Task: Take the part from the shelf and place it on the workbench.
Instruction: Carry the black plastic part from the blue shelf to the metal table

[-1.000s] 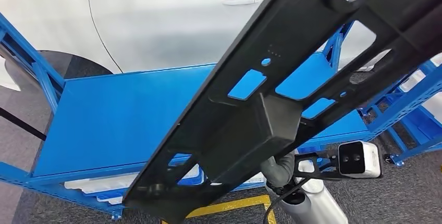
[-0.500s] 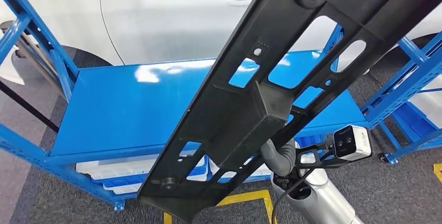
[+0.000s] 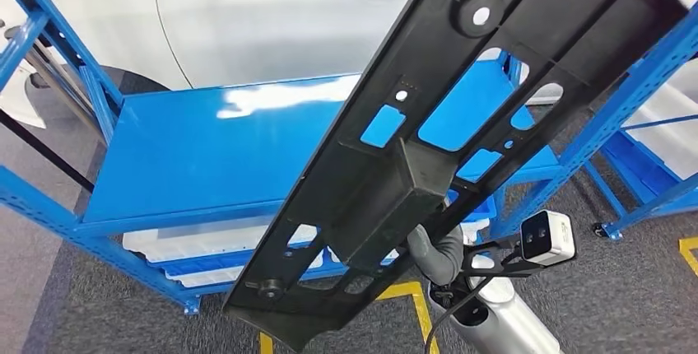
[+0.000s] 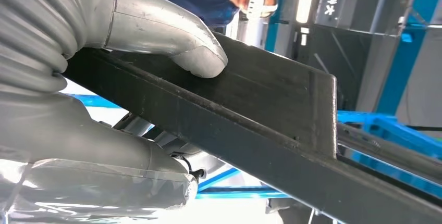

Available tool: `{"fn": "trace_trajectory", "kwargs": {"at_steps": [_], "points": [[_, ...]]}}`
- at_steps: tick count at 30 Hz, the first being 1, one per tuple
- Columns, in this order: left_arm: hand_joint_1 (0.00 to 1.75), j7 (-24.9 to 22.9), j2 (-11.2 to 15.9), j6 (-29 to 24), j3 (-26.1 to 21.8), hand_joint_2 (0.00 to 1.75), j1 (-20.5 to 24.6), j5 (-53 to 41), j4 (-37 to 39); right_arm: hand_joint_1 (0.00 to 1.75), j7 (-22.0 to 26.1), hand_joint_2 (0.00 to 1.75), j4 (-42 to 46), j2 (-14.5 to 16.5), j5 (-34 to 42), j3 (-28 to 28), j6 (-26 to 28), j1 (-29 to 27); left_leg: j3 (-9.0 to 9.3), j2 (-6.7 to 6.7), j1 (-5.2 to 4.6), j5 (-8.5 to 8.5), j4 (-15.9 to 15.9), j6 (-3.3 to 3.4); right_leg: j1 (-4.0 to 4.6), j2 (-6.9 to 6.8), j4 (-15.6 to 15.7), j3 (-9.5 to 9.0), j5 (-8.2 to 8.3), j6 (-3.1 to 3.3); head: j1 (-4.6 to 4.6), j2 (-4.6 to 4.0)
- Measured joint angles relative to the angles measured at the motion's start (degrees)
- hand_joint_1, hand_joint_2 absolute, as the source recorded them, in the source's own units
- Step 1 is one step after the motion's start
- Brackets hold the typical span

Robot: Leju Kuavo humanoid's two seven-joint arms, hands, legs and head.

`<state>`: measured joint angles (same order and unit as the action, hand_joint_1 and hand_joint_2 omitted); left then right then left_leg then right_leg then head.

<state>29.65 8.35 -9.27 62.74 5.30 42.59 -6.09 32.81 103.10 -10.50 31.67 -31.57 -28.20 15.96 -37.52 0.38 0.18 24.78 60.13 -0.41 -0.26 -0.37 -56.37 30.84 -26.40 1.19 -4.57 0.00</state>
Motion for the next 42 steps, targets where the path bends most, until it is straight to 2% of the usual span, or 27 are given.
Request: {"fn": "trace_trajectory", "kwargs": {"at_steps": [3,4,5,6,8,10,11,13,14,16,18,19,20,21,23,25,26,28,29,31,33,34,35,36,38,40,42], "points": [[0.0,-2.45,-0.05,0.03,0.71,1.75,-0.09,0.01,0.04,1.75,0.9,1.75,0.03,0.38,-1.38,0.49,0.33,-1.21,-2.46,-0.06,0.3,8.05,10.33,-0.6,0.08,-0.17,0.06,2.22,1.91,0.39,0.0,0.0],[0.0,-3.07,-0.09,0.24,1.03,1.75,-0.08,0.01,0.04,1.75,1.07,1.75,0.08,0.38,-1.76,0.74,0.29,-1.79,-2.5,-0.06,0.33,8.84,12.95,-0.75,0.13,-0.24,-0.1,3.04,2.45,0.34,0.01,0.0],[0.0,-3.51,-0.15,0.45,1.29,1.75,-0.08,0.01,0.04,1.75,1.17,1.75,0.15,0.38,-2.04,0.97,0.22,-2.3,-1.71,-0.06,0.35,8.3,13.7,-0.83,0.15,-0.29,-0.33,3.9,2.94,0.27,0.0,0.0],[0.0,-3.81,-0.21,0.61,1.48,1.75,-0.07,0.01,0.04,1.75,1.22,1.75,0.27,0.37,-2.23,1.16,0.15,-2.74,0.03,-0.06,0.37,6.94,12.46,-0.85,0.14,-0.32,-0.64,4.8,3.42,0.16,-0.01,0.0],[0.0,-4.15,-0.28,0.7,1.7,1.75,0.06,0.01,0.04,1.75,1.28,1.75,0.66,0.36,-2.4,1.47,0.08,-3.28,5.95,-0.04,0.33,5.03,4.91,-0.63,0.19,-0.28,-1.43,6.43,4.26,-0.21,-0.02,0.0],[0.0,-4.36,-0.3,0.84,1.9,1.75,0.21,0.01,0.04,1.75,1.31,1.75,1.12,0.35,-2.63,1.76,-0.01,-3.61,10.16,0.06,0.1,5.38,-1.47,-0.06,0.25,-0.25,-1.97,7.25,5.07,-0.8,-0.01,0.0],[0.0,-4.48,-0.32,1.01,1.99,1.75,0.23,0.01,0.04,1.75,1.32,1.75,1.33,0.35,-2.83,1.9,-0.13,-3.78,10.75,0.11,-0.07,5.78,-2.75,0.27,0.24,-0.25,-2.0,7.41,5.55,-1.14,0.0,0.0],[0.0,-4.9,-0.52,1.71,2.18,1.75,0.15,0.01,0.04,1.75,1.3,1.75,1.6,0.33,-3.43,2.25,-0.91,-4.21,10.06,0.01,-0.04,4.98,-2.94,0.99,0.13,-0.1,-1.93,7.56,6.27,-1.83,0.01,0.0],[0.0,-5.26,-0.69,2.15,2.24,1.75,0.13,0.01,0.04,1.75,1.31,1.75,1.67,0.31,-3.67,2.43,-1.63,-4.45,9.61,-0.11,0.06,4.38,-3.0,1.42,0.06,0.08,-2.5,7.94,5.44,-2.19,0.01,0.0],[0.0,-6.14,-1.19,3.01,2.14,1.75,0.06,0.01,0.04,1.75,1.57,1.75,1.56,0.23,-4.09,2.63,-3.44,-4.86,8.37,-0.4,0.27,2.96,-3.19,2.12,-0.12,0.36,-6.58,9.35,0.75,-2.81,0.01,0.0],[0.0,-7.28,-1.67,3.49,1.54,1.75,-0.11,0.01,0.04,1.75,2.31,1.75,1.05,0.12,-4.55,2.64,-5.12,-5.16,6.74,-0.5,0.19,1.64,-3.1,2.4,-0.28,0.37,-13.82,11.07,-4.69,-3.24,0.01,0.0],[0.0,-7.97,-1.96,3.59,1.17,1.75,-0.22,0.01,0.04,1.75,2.71,1.75,0.66,0.05,-4.83,2.65,-5.78,-5.35,5.81,-0.54,0.14,0.98,-3.04,2.39,-0.38,0.37,-16.82,11.36,-5.76,-3.4,0.01,0.0],[0.0,-8.7,-2.3,3.63,0.85,1.75,-0.32,0.01,0.04,1.75,3.03,1.75,0.26,-0.02,-5.08,2.69,-6.29,-5.53,4.87,-0.58,0.11,0.35,-2.95,2.33,-0.47,0.37,-18.18,10.85,-5.49,-3.47,0.01,0.0],[0.0,-9.37,-2.67,3.62,0.63,1.75,-0.4,0.01,0.04,1.75,3.22,1.75,-0.1,-0.07,-5.28,2.79,-6.7,-5.69,3.95,-0.59,0.1,-0.25,-2.83,2.24,-0.53,0.36,-17.49,9.32,-4.26,-3.45,0.01,0.0],[0.0,-10.5,-3.42,3.58,0.39,1.75,-0.5,0.01,0.04,1.75,3.38,1.75,-0.5,-0.14,-5.47,3.1,-7.29,-5.88,2.43,-0.57,0.05,-1.31,-2.59,1.94,-0.51,0.37,-10.74,3.5,-2.15,-3.1,0.01,0.0],[0.0,-11.3,-4.05,3.46,0.28,1.75,-0.58,0.01,0.04,1.75,3.3,1.75,-0.59,-0.28,-5.45,3.53,-7.8,-5.95,1.65,-0.52,-0.05,-2.3,-2.56,1.42,-0.2,0.4,-2.92,-1.79,-2.58,-2.45,-0.01,0.0],[0.0,-11.59,-4.28,3.42,0.27,1.75,-0.63,0.01,0.04,1.75,3.24,1.75,-0.61,-0.43,-5.34,3.75,-8.02,-5.97,1.48,-0.51,-0.03,-2.82,-2.71,1.1,0.03,0.41,-0.83,-2.97,-2.99,-2.15,-0.01,0.0],[0.0,-11.98,-4.57,3.37,0.27,1.75,-0.69,0.07,0.04,1.75,3.11,1.75,-0.67,-0.84,-5.06,4.11,-8.29,-6.05,1.13,-0.46,0.07,-3.69,-3.01,0.46,0.13,0.33,0.03,-2.7,-2.33,-1.44,-0.02,0.0],[0.0,-12.12,-4.67,3.36,0.27,1.75,-0.73,0.1,0.05,1.75,2.96,1.75,-0.72,-1.01,-4.83,4.2,-8.43,-6.06,0.71,-0.41,0.12,-3.18,-2.64,0.18,0.04,0.21,0.27,-2.31,-1.81,-0.97,-0.02,0.0],[0.0,-12.31,-4.73,3.35,0.26,1.75,-0.75,0.21,0.06,1.75,2.56,1.75,-0.84,-1.15,-4.25,4.38,-8.86,-6.15,-0.71,-0.33,0.18,0.74,0.96,-0.26,-0.2,-0.07,0.6,-1.19,-0.57,0.02,-0.01,0.0],[0.0,-12.41,-4.74,3.3,0.25,1.75,-0.69,0.68,0.06,1.75,2.36,1.75,-0.97,-1.18,-3.78,4.69,-9.31,-6.56,-2.42,-0.31,0.27,6.32,8.44,-0.55,0.02,-0.25,0.46,0.2,0.5,0.41,-0.02,0.0],[0.0,-12.45,-4.74,3.22,0.25,1.75,-0.67,1.15,0.06,1.75,2.46,1.75,-1.05,-1.19,-3.77,4.9,-9.53,-6.99,-2.8,-0.31,0.28,7.81,11.78,-0.66,0.1,-0.33,0.34,0.93,0.99,0.42,-0.02,0.0],[0.0,-12.47,-4.75,3.05,0.25,1.75,-0.68,1.75,0.06,1.75,2.85,1.75,-1.19,-1.2,-3.96,5.2,-9.96,-7.54,-2.43,-0.31,0.28,8.0,13.63,-0.74,0.15,-0.4,0.14,1.7,1.45,0.39,-0.02,0.0],[0.0,-12.41,-4.75,2.84,0.24,1.75,-0.73,2.26,0.06,1.75,3.42,1.75,-1.37,-1.2,-4.3,5.51,-10.55,-8.09,-1.1,-0.31,0.29,6.98,13.27,-0.75,0.16,-0.44,-0.15,2.49,1.83,0.31,-0.02,0.0],[0.0,-11.99,-4.76,2.45,0.15,1.75,-0.88,2.73,0.06,1.75,4.78,1.75,-1.79,-1.16,-5.23,6.15,-11.9,-8.92,3.84,-0.3,0.3,4.26,7.16,-0.55,0.11,-0.43,-0.89,3.99,2.45,0.03,-0.02,0.0],[0.0,-11.4,-4.74,2.41,-0.04,1.75,-0.93,2.66,0.06,1.75,5.71,1.75,-2.01,-1.06,-6.11,6.9,-12.56,-9.28,8.55,-0.22,0.09,3.98,-0.28,-0.14,0.16,-0.41,-1.53,5.11,3.06,-0.49,-0.02,0.0],[0.0,-10.99,-4.67,2.56,-0.13,1.75,-0.94,2.59,0.08,1.75,6.22,1.75,-1.95,-0.97,-7.16,7.8,-12.57,-9.73,9.98,-0.1,-0.21,4.64,-3.3,0.27,0.17,-0.46,-1.68,5.73,3.89,-1.16,-0.02,0.0]]}}
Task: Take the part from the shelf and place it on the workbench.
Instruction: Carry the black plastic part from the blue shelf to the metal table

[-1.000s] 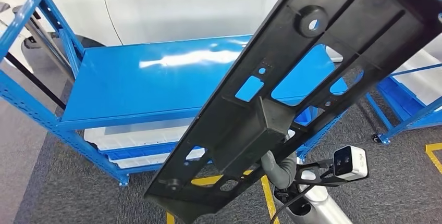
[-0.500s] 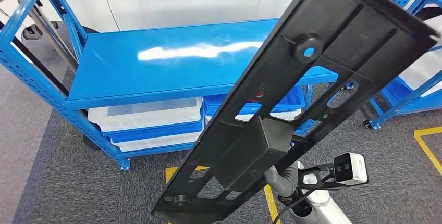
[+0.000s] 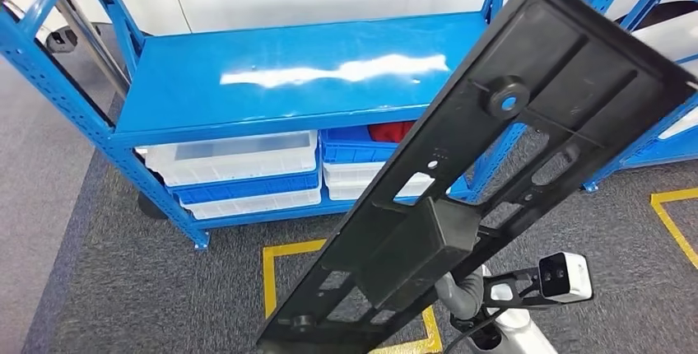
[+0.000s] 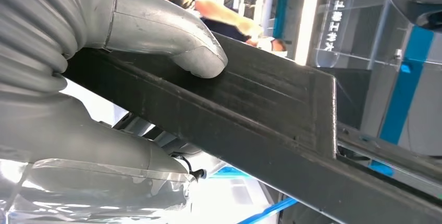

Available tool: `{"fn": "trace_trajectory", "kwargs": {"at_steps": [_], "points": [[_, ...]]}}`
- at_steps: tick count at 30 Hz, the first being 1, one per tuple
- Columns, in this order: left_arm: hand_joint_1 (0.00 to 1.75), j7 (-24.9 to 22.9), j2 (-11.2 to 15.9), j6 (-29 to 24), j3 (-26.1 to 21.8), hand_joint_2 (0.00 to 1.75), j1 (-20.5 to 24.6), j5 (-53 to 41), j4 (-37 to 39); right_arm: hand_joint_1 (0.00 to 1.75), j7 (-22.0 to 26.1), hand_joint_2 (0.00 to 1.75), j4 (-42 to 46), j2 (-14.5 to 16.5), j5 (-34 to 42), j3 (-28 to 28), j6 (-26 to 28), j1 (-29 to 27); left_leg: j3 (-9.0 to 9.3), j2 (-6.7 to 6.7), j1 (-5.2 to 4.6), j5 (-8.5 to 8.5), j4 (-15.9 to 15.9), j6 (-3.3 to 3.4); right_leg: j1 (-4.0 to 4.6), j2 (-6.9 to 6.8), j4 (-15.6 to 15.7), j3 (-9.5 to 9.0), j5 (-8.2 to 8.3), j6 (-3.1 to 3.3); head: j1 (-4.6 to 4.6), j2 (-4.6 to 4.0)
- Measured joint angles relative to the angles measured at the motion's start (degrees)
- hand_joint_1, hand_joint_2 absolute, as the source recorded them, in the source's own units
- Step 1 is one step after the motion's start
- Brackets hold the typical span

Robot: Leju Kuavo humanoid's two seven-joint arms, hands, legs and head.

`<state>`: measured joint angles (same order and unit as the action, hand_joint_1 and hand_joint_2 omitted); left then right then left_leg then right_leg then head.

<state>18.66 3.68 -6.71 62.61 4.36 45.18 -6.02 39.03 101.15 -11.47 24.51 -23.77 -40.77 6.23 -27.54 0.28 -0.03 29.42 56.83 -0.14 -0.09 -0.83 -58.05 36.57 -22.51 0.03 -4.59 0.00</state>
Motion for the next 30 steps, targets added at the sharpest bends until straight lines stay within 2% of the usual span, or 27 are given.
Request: {"fn": "trace_trajectory", "kwargs": {"at_steps": [2,3,4,6,7,8,9,10,11,12,13,14,16,17,18,19,21,22,23,24,25,26,27,28,29,30], "points": [[0.0,0.25,0.09,0.16,0.02,1.75,-0.1,-0.05,0.02,1.75,0.1,1.75,0.52,0.1,-1.16,0.87,0.24,-0.98,-0.54,-0.06,0.21,-0.63,-0.48,0.6,0.01,0.13,-0.12,0.42,0.21,-0.69,0.0,0.0],[0.0,0.31,0.17,0.25,0.04,1.75,-0.12,-0.05,0.03,1.75,0.06,1.75,0.94,0.21,-1.62,1.3,0.35,-1.6,-0.86,-0.17,0.37,-1.12,-0.63,1.02,-0.01,0.3,-0.96,0.81,-0.86,-1.03,0.01,0.0],[0.0,0.38,0.25,0.35,0.05,1.75,-0.12,-0.05,0.03,1.75,0.05,1.75,1.37,0.35,-1.99,1.71,0.4,-2.19,-1.26,-0.32,0.53,-1.64,-0.77,1.39,-0.08,0.49,-2.92,1.52,-2.9,-1.35,0.01,0.0],[0.0,0.51,0.51,0.52,0.1,1.75,-0.07,-0.03,0.06,1.75,0.18,1.75,2.08,0.75,-2.67,2.46,0.37,-3.63,-2.28,-0.5,0.5,-2.52,-0.58,1.8,-0.43,0.71,-9.91,3.53,-8.34,-1.87,0.01,0.0],[0.0,0.58,0.67,0.61,0.16,1.75,-0.08,-0.02,0.09,1.75,0.27,1.75,2.41,1.03,-3.13,2.87,0.27,-4.58,-2.95,-0.53,0.48,-2.91,-0.4,1.82,-0.6,0.72,-13.53,4.34,-10.17,-2.07,0.01,0.0],[0.0,0.66,0.83,0.67,0.26,1.75,-0.09,-0.01,0.12,1.75,0.33,1.75,2.72,1.32,-3.69,3.29,0.11,-5.61,-3.64,-0.54,0.47,-3.28,-0.17,1.77,-0.76,0.71,-15.8,4.48,-10.75,-2.23,0.01,0.0],[0.0,0.73,0.96,0.73,0.41,1.75,-0.1,0.0,0.16,1.75,0.35,1.75,3.09,1.72,-4.39,3.76,-0.15,-6.61,-4.36,-0.54,0.48,-3.58,0.13,1.66,-0.93,0.71,-16.03,3.62,-10.11,-2.34,0.01,0.0],[0.0,0.78,1.08,0.79,0.62,1.75,-0.11,-0.01,0.19,1.75,0.35,1.75,3.52,2.15,-5.13,4.28,-0.49,-7.48,-5.04,-0.54,0.5,-3.85,0.47,1.51,-1.08,0.7,-14.14,1.74,-8.71,-2.37,0.01,0.0],[0.0,0.86,1.17,0.83,0.87,1.75,-0.1,-0.01,0.22,1.75,0.35,1.75,4.0,2.61,-5.87,4.76,-0.84,-8.24,-5.61,-0.53,0.53,-4.06,0.85,1.31,-1.19,0.69,-10.6,-0.98,-7.35,-2.31,0.01,0.0],[0.0,0.94,1.28,0.86,1.11,1.75,-0.08,-0.01,0.25,1.75,0.35,1.75,4.53,3.18,-6.59,5.25,-1.19,-8.91,-6.14,-0.53,0.49,-4.25,1.18,1.07,-1.15,0.71,-6.54,-3.79,-6.7,-2.16,0.01,0.0],[0.0,1.04,1.38,0.88,1.33,1.75,-0.06,-0.02,0.27,1.75,0.35,1.75,5.08,3.79,-7.19,5.7,-1.51,-9.54,-6.51,-0.53,0.46,-4.51,1.38,0.76,-1.03,0.77,-3.3,-5.85,-6.55,-1.87,0.01,0.0],[0.0,1.16,1.5,0.9,1.5,1.75,-0.05,-0.02,0.32,1.75,0.35,1.75,5.6,4.44,-7.69,6.06,-1.78,-10.12,-6.76,-0.54,0.44,-4.83,1.47,0.41,-0.85,0.83,-1.17,-7.01,-6.72,-1.52,0.01,0.0],[0.0,1.42,1.7,0.93,1.68,1.75,-0.07,-0.03,0.45,1.75,0.35,1.75,6.3,5.65,-8.4,6.52,-2.25,-11.11,-7.13,-0.55,0.46,-5.71,1.26,-0.43,-0.57,0.88,-0.15,-6.85,-6.48,-0.6,0.01,0.0],[0.0,1.54,1.81,0.94,1.75,1.75,-0.11,-0.03,0.54,1.75,0.35,1.75,6.48,6.18,-8.65,6.61,-2.42,-11.45,-7.39,-0.52,0.53,-5.68,1.3,-0.8,-0.6,0.78,0.04,-6.43,-5.96,-0.08,0.01,0.0],[0.0,1.63,1.9,0.94,1.85,1.75,-0.16,-0.03,0.6,1.75,0.35,1.75,6.62,6.71,-8.89,6.66,-2.56,-11.69,-7.84,-0.49,0.59,-4.73,1.88,-1.13,-0.64,0.69,0.17,-5.9,-5.38,0.47,0.01,0.0],[0.0,1.7,1.97,0.96,1.94,1.75,-0.22,-0.03,0.64,1.75,0.35,1.75,6.78,7.25,-9.09,6.71,-2.65,-11.87,-8.48,-0.47,0.64,-2.74,3.4,-1.37,-0.69,0.58,0.34,-5.31,-4.74,1.02,0.01,0.0],[0.0,1.79,2.02,0.99,2.13,1.75,-0.24,-0.05,0.67,1.75,0.35,1.75,7.13,8.18,-9.38,6.8,-2.71,-12.19,-10.13,-0.45,0.74,3.1,9.48,-1.7,-0.5,0.46,0.39,-3.93,-3.55,1.68,0.0,0.0],[0.0,1.82,2.07,1.01,2.26,1.75,-0.21,-0.06,0.67,1.75,0.35,1.75,7.25,8.51,-9.53,6.83,-2.68,-12.35,-10.75,-0.45,0.76,5.21,13.16,-1.81,-0.35,0.42,0.35,-3.16,-2.93,1.85,0.0,0.0],[0.0,1.85,2.16,1.01,2.4,1.75,-0.17,-0.07,0.68,1.75,0.35,1.75,7.33,8.74,-9.7,6.88,-2.63,-12.52,-10.88,-0.45,0.75,5.96,15.98,-1.87,-0.21,0.4,0.29,-2.32,-2.28,1.89,0.0,0.0],[0.0,1.87,2.27,1.01,2.56,1.75,-0.13,-0.07,0.68,1.75,0.35,1.75,7.41,8.95,-9.88,6.96,-2.57,-12.69,-10.23,-0.45,0.74,5.29,17.24,-1.86,-0.1,0.39,0.18,-1.41,-1.63,1.88,0.0,0.0],[0.0,1.88,2.39,1.01,2.69,1.75,-0.09,-0.07,0.69,1.75,0.35,1.75,7.51,9.13,-10.02,7.05,-2.53,-12.85,-8.69,-0.45,0.72,3.61,16.57,-1.77,-0.05,0.4,-0.01,-0.47,-1.01,1.81,0.0,0.0],[0.0,1.9,2.51,1.01,2.78,1.75,-0.04,-0.07,0.69,1.75,0.35,1.75,7.64,9.28,-10.1,7.14,-2.51,-12.96,-6.2,-0.43,0.7,1.85,13.93,-1.59,-0.03,0.43,-0.25,0.43,-0.43,1.69,0.0,0.0],[0.0,1.92,2.65,1.01,2.84,1.75,0.06,-0.08,0.7,1.75,0.35,1.75,7.84,9.4,-10.16,7.22,-2.49,-13.07,-2.97,-0.39,0.63,1.1,9.83,-1.34,0.02,0.47,-0.52,1.21,0.11,1.52,-0.01,0.0],[0.0,1.98,2.79,1.02,2.87,1.75,0.18,-0.08,0.71,1.75,0.35,1.75,8.08,9.51,-10.25,7.29,-2.47,-13.17,0.23,-0.34,0.52,1.31,5.24,-1.08,0.06,0.48,-0.77,1.79,0.62,1.27,-0.01,0.0],[0.0,2.08,2.91,1.03,2.91,1.75,0.3,-0.08,0.72,1.75,0.35,1.75,8.36,9.63,-10.43,7.35,-2.4,-13.34,2.49,-0.27,0.36,1.89,1.75,-0.79,0.05,0.42,-0.84,2.09,1.18,0.97,0.0,0.0],[0.0,2.22,2.99,1.06,2.93,1.75,0.39,-0.08,0.72,1.75,0.35,1.75,8.69,9.75,-10.68,7.43,-2.32,-13.59,3.76,-0.21,0.17,2.59,-0.49,-0.56,0.01,0.35,-0.8,2.2,1.71,0.64,0.0,0.0]]}}
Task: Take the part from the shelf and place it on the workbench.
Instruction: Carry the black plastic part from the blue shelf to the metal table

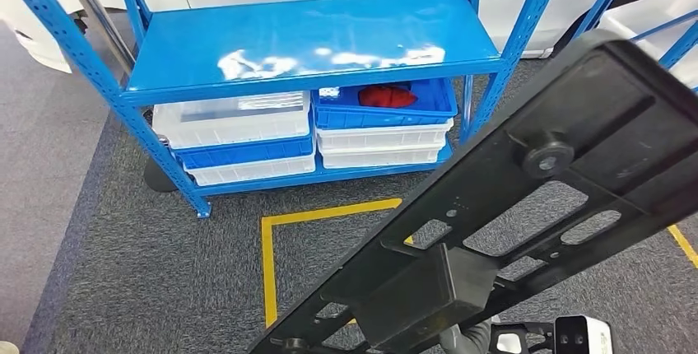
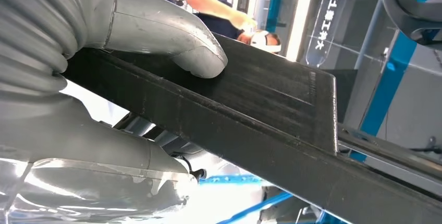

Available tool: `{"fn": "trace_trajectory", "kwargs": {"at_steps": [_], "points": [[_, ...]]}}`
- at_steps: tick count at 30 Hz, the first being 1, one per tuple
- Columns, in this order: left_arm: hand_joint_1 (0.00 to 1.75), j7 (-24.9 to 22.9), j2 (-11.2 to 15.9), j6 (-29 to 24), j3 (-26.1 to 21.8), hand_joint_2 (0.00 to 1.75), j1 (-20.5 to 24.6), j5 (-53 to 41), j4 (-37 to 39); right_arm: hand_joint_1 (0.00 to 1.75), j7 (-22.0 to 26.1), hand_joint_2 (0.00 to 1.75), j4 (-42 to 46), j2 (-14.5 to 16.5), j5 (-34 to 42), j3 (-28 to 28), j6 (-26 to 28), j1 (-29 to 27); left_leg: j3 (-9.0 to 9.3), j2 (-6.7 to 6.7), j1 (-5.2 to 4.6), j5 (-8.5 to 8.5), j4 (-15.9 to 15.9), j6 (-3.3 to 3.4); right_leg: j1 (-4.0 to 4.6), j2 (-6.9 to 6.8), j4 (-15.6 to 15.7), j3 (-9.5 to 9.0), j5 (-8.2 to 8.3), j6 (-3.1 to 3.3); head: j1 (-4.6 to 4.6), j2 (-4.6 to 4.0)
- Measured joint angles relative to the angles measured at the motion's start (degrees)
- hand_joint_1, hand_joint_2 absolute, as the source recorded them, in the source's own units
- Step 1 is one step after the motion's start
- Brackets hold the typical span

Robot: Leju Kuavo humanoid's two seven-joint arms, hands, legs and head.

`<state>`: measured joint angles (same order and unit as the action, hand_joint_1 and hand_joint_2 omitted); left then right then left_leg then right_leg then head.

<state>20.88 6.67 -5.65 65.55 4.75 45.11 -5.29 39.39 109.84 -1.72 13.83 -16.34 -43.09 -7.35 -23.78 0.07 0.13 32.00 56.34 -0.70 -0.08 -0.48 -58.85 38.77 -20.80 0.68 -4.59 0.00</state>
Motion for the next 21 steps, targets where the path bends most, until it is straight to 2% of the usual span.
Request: {"fn": "trace_trajectory", "kwargs": {"at_steps": [1,3,4,5,6,7,8,9,10,11,12,13,15,16,17,18,19,20,21], "points": [[0.0,0.13,0.04,0.03,0.03,1.75,0.05,0.01,0.01,1.75,0.0,1.75,0.3,0.12,-0.24,0.08,0.09,-0.24,0.24,0.04,-0.16,0.11,-0.78,0.17,-0.09,-0.08,0.13,0.01,0.46,-0.27,0.0,0.0],[0.0,0.28,0.11,0.12,0.11,1.75,0.01,0.01,0.03,1.75,0.0,1.75,1.06,0.44,-0.88,0.16,0.43,-1.05,-0.44,-0.05,-0.16,-0.79,-0.76,0.73,-0.24,-0.05,0.43,0.11,1.24,-0.81,-0.01,0.0],[0.0,0.29,0.14,0.16,0.19,1.75,0.01,0.01,0.04,1.75,0.0,1.75,1.51,0.6,-1.23,0.19,0.63,-1.59,-0.95,-0.18,-0.03,-1.47,-0.87,1.11,-0.26,0.09,0.09,0.38,0.51,-1.07,-0.01,0.0],[0.0,0.3,0.16,0.19,0.3,1.75,0.01,0.01,0.04,1.75,0.0,1.75,2.02,0.79,-1.68,0.2,0.89,-2.21,-1.67,-0.35,0.11,-2.3,-0.99,1.56,-0.3,0.24,-1.06,0.82,-1.33,-1.35,0.0,0.0],[0.0,0.31,0.15,0.21,0.44,1.75,0.03,0.01,0.05,1.75,0.0,1.75,2.49,0.96,-2.11,0.21,1.17,-2.75,-2.5,-0.53,0.23,-3.11,-1.06,1.88,-0.39,0.38,-3.3,1.44,-4.27,-1.59,0.01,0.0],[0.0,0.3,0.15,0.21,0.61,1.75,0.05,0.01,0.05,1.75,0.0,1.75,2.9,1.17,-2.51,0.21,1.44,-3.25,-3.46,-0.64,0.14,-3.87,-1.0,2.1,-0.47,0.44,-6.68,2.11,-7.75,-1.82,0.01,0.0],[0.0,0.29,0.15,0.21,0.79,1.75,0.05,0.01,0.05,1.75,0.0,1.75,3.22,1.38,-2.82,0.21,1.65,-3.65,-4.41,-0.75,0.08,-4.61,-0.88,2.18,-0.6,0.44,-10.52,2.65,-10.38,-2.02,0.01,0.0],[0.0,0.28,0.15,0.21,0.95,1.75,0.06,0.01,0.05,1.75,0.0,1.75,3.48,1.56,-3.01,0.21,1.81,-3.99,-5.43,-0.83,0.03,-5.33,-0.7,2.15,-0.71,0.44,-13.92,2.86,-11.52,-2.22,0.01,0.0],[0.0,0.28,0.15,0.21,1.12,1.75,0.08,0.01,0.05,1.75,0.0,1.75,3.69,1.7,-3.1,0.21,1.87,-4.26,-6.57,-0.91,0.0,-6.03,-0.4,2.09,-0.84,0.43,-16.14,2.49,-11.08,-2.37,0.0,0.0],[0.0,0.28,0.15,0.21,1.25,1.75,0.1,0.01,0.05,1.75,0.0,1.75,3.87,1.81,-3.16,0.21,1.89,-4.45,-7.73,-0.97,0.0,-6.66,-0.02,1.96,-0.96,0.43,-16.51,1.34,-9.46,-2.47,0.0,0.0],[0.0,0.28,0.15,0.2,1.33,1.75,0.12,0.01,0.05,1.75,0.0,1.75,4.07,1.91,-3.21,0.21,1.91,-4.58,-8.93,-0.99,0.0,-7.22,0.42,1.81,-1.08,0.43,-15.03,-0.74,-7.7,-2.49,0.0,0.0],[0.0,0.28,0.15,0.2,1.39,1.75,0.14,0.01,0.06,1.75,0.0,1.75,4.27,2.03,-3.25,0.21,1.91,-4.66,-9.97,-1.0,0.01,-7.72,0.93,1.62,-1.18,0.43,-11.76,-3.81,-7.0,-2.41,0.0,0.0],[0.0,0.28,0.17,0.18,1.43,1.75,0.19,0.01,0.07,1.75,0.0,1.75,4.74,2.28,-3.34,0.22,1.91,-4.71,-11.27,-0.89,-0.05,-8.62,1.65,1.07,-0.96,0.45,-3.15,-10.31,-8.88,-1.85,-0.01,0.0],[0.0,0.28,0.18,0.17,1.44,1.75,0.21,0.01,0.09,1.75,0.0,1.75,4.95,2.41,-3.38,0.22,1.9,-4.71,-11.56,-0.85,-0.01,-9.14,1.74,0.73,-0.72,0.45,-0.08,-12.21,-10.1,-1.44,-0.01,0.0],[0.0,0.28,0.18,0.16,1.45,1.75,0.22,0.01,0.11,1.75,0.0,1.75,5.12,2.51,-3.42,0.23,1.89,-4.73,-11.78,-0.82,0.09,-9.73,1.61,0.38,-0.41,0.45,1.51,-12.85,-10.59,-0.98,-0.02,0.0],[0.0,0.27,0.18,0.16,1.46,1.75,0.22,0.01,0.14,1.75,0.0,1.75,5.21,2.61,-3.43,0.23,1.88,-4.79,-12.06,-0.79,0.22,-10.26,1.46,0.01,-0.4,0.37,1.78,-12.39,-10.08,-0.45,-0.01,0.0],[0.0,0.27,0.16,0.16,1.48,1.75,0.17,0.01,0.17,1.75,0.0,1.75,5.26,2.71,-3.46,0.24,1.87,-4.87,-12.49,-0.71,0.38,-10.02,1.71,-0.32,-0.4,0.25,1.95,-11.76,-9.35,0.03,-0.01,0.0],[0.0,0.26,0.14,0.17,1.5,1.75,0.07,0.0,0.17,1.75,0.0,1.75,5.28,2.82,-3.48,0.25,1.87,-4.96,-13.05,-0.63,0.5,-8.69,2.62,-0.58,-0.43,0.11,2.03,-11.06,-8.58,0.58,-0.01,0.0],[0.0,0.25,0.12,0.17,1.51,1.75,-0.05,0.0,0.18,1.75,0.0,1.75,5.29,2.96,-3.49,0.26,1.88,-5.04,-13.77,-0.55,0.55,-6.25,4.56,-0.77,-0.51,-0.02,2.15,-10.26,-7.75,1.04,-0.01,0.0]]}}
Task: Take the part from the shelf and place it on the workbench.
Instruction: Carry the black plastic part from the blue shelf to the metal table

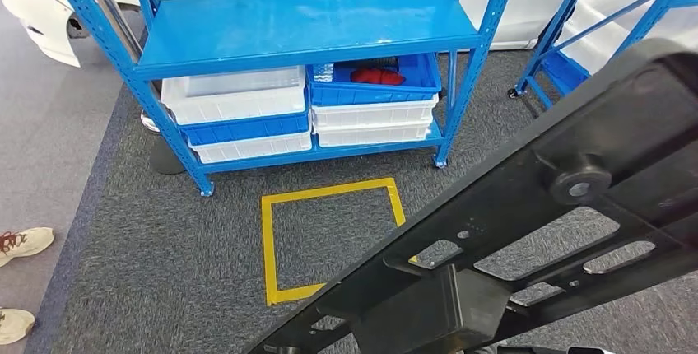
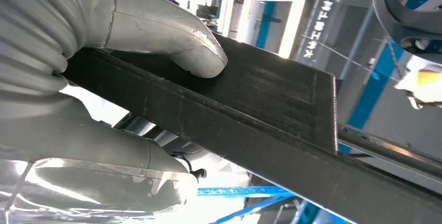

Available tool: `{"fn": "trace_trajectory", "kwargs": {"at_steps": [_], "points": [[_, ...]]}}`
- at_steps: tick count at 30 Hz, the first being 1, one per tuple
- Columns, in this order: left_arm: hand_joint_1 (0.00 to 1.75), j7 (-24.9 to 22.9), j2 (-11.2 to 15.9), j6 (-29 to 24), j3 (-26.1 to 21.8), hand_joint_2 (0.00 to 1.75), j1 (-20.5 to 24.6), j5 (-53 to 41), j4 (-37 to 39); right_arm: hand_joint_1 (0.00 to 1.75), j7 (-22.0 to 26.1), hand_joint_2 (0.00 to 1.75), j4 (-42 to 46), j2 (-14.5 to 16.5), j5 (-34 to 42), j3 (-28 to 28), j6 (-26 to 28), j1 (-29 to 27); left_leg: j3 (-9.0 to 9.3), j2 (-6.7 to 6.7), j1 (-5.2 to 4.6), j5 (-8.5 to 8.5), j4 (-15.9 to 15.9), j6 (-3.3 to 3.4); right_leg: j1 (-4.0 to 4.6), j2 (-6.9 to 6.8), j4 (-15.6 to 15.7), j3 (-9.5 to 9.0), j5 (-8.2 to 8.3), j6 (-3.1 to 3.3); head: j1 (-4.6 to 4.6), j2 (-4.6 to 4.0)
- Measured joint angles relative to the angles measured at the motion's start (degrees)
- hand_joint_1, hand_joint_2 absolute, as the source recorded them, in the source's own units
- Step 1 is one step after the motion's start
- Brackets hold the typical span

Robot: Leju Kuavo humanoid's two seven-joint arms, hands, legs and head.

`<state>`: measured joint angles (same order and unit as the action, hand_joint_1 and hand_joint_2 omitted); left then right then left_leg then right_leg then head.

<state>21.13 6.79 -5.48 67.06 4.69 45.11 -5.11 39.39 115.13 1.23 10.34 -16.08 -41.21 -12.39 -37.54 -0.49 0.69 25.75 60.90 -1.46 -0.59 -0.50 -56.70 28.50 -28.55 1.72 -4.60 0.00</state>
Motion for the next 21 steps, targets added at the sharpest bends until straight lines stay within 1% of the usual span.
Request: {"fn": "trace_trajectory", "kwargs": {"at_steps": [1,2,3,4,5,6,7,8,9,10,11,12,13,14,15,16,17,18,19,20,21], "points": [[0.0,-0.01,-0.02,0.0,0.01,1.75,-0.1,0.0,0.0,1.75,0.0,1.75,0.01,0.11,-0.01,0.01,0.01,-0.03,-0.76,0.05,0.06,3.23,3.0,-0.11,0.12,-0.09,-0.05,0.84,0.72,0.3,-0.01,0.0],[0.0,-0.01,-0.03,0.0,0.02,1.75,-0.13,0.0,0.0,1.75,0.0,1.75,0.01,0.2,-0.01,0.01,0.01,-0.05,-1.48,0.05,0.07,6.26,6.7,-0.19,0.2,-0.1,-0.11,1.77,1.45,0.49,-0.01,0.0],[0.0,-0.02,-0.04,-0.01,0.02,1.75,-0.09,0.01,0.0,1.75,0.0,1.75,0.01,0.24,-0.01,0.01,0.0,-0.07,-1.93,0.05,0.07,8.14,10.34,-0.28,0.27,-0.12,-0.2,2.83,2.25,0.51,-0.01,0.0],[0.0,-0.02,-0.03,-0.01,0.02,1.75,-0.05,0.01,0.0,1.75,0.0,1.75,0.01,0.25,-0.01,0.01,-0.01,-0.11,-1.83,0.05,0.08,8.47,12.94,-0.37,0.32,-0.14,-0.33,3.95,3.04,0.47,-0.01,0.0],[0.0,-0.03,-0.03,-0.01,0.02,1.75,-0.02,0.01,0.0,1.75,0.0,1.75,0.01,0.26,-0.02,0.02,-0.01,-0.18,-0.97,0.05,0.1,7.38,13.91,-0.44,0.32,-0.15,-0.53,5.12,3.8,0.36,-0.01,0.0],[0.0,-0.07,-0.03,-0.02,0.02,1.75,-0.01,0.01,0.0,1.75,0.0,1.75,0.02,0.28,-0.05,0.02,-0.02,-0.3,0.83,0.05,0.13,5.45,12.88,-0.49,0.28,-0.16,-0.8,6.3,4.5,0.19,-0.01,0.0],[0.0,-0.11,-0.03,-0.03,0.02,1.75,0.02,0.01,0.0,1.75,0.0,1.75,0.03,0.34,-0.11,0.03,-0.03,-0.46,3.48,0.07,0.17,3.87,10.11,-0.5,0.24,-0.15,-1.15,7.36,5.09,-0.01,-0.01,0.0],[0.0,-0.21,-0.03,-0.04,0.03,1.75,0.11,0.01,0.0,1.75,0.0,1.75,0.13,0.45,-0.19,0.05,-0.05,-0.66,7.06,0.11,0.13,3.59,5.68,-0.44,0.28,-0.12,-1.63,8.31,5.56,-0.27,-0.01,0.0],[0.0,-0.35,0.0,-0.1,0.04,1.75,0.26,0.01,0.0,1.75,0.0,1.75,0.29,0.57,-0.27,0.08,-0.08,-0.81,10.22,0.17,0.08,4.4,1.09,-0.21,0.35,-0.13,-2.09,9.03,5.96,-0.58,-0.01,0.0],[0.0,-0.56,0.02,-0.15,0.05,1.75,0.42,0.01,0.0,1.75,0.0,1.75,0.46,0.68,-0.34,0.1,-0.1,-0.92,12.47,0.23,-0.02,5.52,-2.39,0.12,0.4,-0.16,-2.39,9.46,6.42,-0.92,-0.01,0.0],[0.0,-0.85,0.04,-0.21,0.06,1.75,0.53,0.01,0.0,1.75,0.0,1.75,0.63,0.74,-0.44,0.11,-0.03,-0.99,13.74,0.28,-0.15,6.46,-4.65,0.53,0.45,-0.19,-2.49,9.69,6.93,-1.29,-0.01,0.0],[0.0,-1.12,0.04,-0.29,0.07,1.75,0.5,0.01,0.0,1.75,0.0,1.75,0.74,0.75,-0.55,0.12,0.12,-1.02,13.66,0.27,-0.19,6.53,-5.23,0.98,0.42,-0.22,-2.42,9.76,7.51,-1.67,0.0,0.0],[0.0,-1.41,-0.01,-0.33,0.09,1.75,0.4,0.01,0.0,1.75,0.0,1.75,0.79,0.75,-0.69,0.13,0.4,-1.1,13.35,0.15,-0.16,6.02,-5.14,1.37,0.27,-0.17,-2.45,9.89,7.76,-1.99,0.0,0.0],[0.0,-1.67,-0.07,-0.38,0.17,1.75,0.31,0.01,0.01,1.75,-0.02,1.75,0.89,0.75,-0.89,0.13,0.79,-1.26,12.96,0.03,-0.11,5.5,-5.17,1.79,0.15,-0.07,-3.11,10.26,7.1,-2.32,0.0,0.0],[0.0,-1.88,-0.13,-0.45,0.28,1.75,0.25,0.01,0.01,1.75,-0.07,1.75,1.05,0.75,-1.07,0.14,1.24,-1.5,12.43,-0.12,-0.04,4.91,-5.22,2.15,0.02,0.05,-5.04,11.05,5.41,-2.62,0.0,0.0],[0.0,-2.11,-0.18,-0.49,0.43,1.75,0.26,0.01,0.01,1.75,-0.16,1.75,1.29,0.75,-1.25,0.15,1.74,-1.76,11.81,-0.25,-0.01,4.36,-5.2,2.42,-0.12,0.14,-8.21,12.19,2.91,-2.89,0.0,0.0],[0.0,-2.37,-0.2,-0.46,0.62,1.75,0.26,0.01,0.01,1.75,-0.34,1.75,1.65,0.75,-1.5,0.16,2.38,-2.04,11.13,-0.29,-0.05,3.84,-5.16,2.58,-0.16,0.18,-12.19,13.46,0.19,-3.14,0.0,0.0],[0.0,-2.64,-0.23,-0.37,0.86,1.75,0.26,0.01,0.01,1.75,-0.59,1.75,2.12,0.75,-1.79,0.18,3.19,-2.35,10.49,-0.32,-0.08,3.36,-5.1,2.62,-0.18,0.2,-15.91,14.46,-1.94,-3.33,0.0,0.0],[0.0,-2.9,-0.29,-0.2,1.17,1.75,0.26,0.01,0.0,1.75,-0.86,1.75,2.75,0.73,-2.15,0.22,4.2,-2.73,9.88,-0.32,-0.11,2.95,-5.01,2.59,-0.19,0.21,-18.13,14.63,-3.04,-3.45,0.0,0.0],[0.0,-3.1,-0.4,-0.01,1.52,1.75,0.25,0.01,0.0,1.75,-1.14,1.75,3.45,0.67,-2.49,0.27,5.26,-3.1,9.37,-0.31,-0.13,2.61,-4.9,2.52,-0.18,0.21,-18.14,13.64,-3.06,-3.46,-0.01,0.0],[0.0,-3.24,-0.56,0.16,1.87,1.75,0.27,0.01,0.0,1.75,-1.42,1.75,4.16,0.59,-2.72,0.34,6.14,-3.39,8.99,-0.28,-0.13,2.35,-4.74,2.42,-0.18,0.2,-15.86,11.53,-2.22,-3.38,-0.01,0.0]]}}
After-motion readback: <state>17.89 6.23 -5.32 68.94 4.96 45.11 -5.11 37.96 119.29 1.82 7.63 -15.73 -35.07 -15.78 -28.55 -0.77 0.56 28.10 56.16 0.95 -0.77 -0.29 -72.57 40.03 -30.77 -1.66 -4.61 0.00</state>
